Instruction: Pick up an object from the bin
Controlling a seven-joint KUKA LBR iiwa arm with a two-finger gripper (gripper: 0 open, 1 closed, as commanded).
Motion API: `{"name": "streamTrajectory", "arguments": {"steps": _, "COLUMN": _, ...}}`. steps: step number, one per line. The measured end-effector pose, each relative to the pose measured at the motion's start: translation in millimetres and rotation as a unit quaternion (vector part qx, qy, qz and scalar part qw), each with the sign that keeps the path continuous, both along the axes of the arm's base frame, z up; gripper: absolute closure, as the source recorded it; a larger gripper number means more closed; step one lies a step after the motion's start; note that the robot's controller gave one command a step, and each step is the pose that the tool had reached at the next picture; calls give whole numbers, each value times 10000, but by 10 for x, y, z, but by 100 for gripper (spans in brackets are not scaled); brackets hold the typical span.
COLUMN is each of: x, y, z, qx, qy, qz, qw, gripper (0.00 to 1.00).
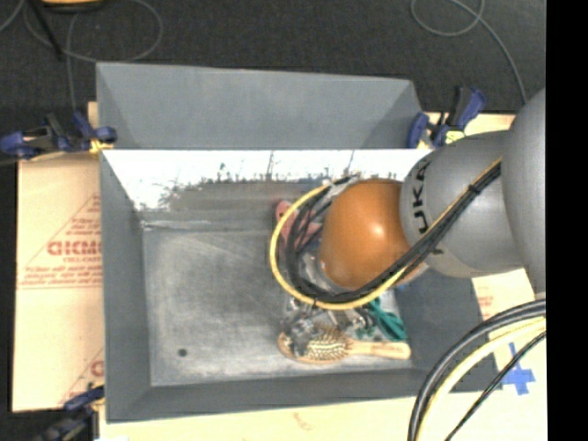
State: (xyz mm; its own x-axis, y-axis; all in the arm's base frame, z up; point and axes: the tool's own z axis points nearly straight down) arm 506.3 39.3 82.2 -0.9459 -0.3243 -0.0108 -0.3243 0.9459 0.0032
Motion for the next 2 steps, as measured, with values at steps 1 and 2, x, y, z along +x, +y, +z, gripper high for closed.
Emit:
{"name": "streamTrajectory", "arguments": {"steps": 1, "x": 0, "y": 0, "z": 0, "qx": 1, "qy": 0, "qz": -5, "qw": 10000, "gripper": 100}}
{"name": "streamTrajectory", "arguments": {"steps": 2, "x": -72, "y": -91, "z": 399, "qx": -30, "qy": 51, "qz": 99, "qw": 9999, "gripper": 100}}
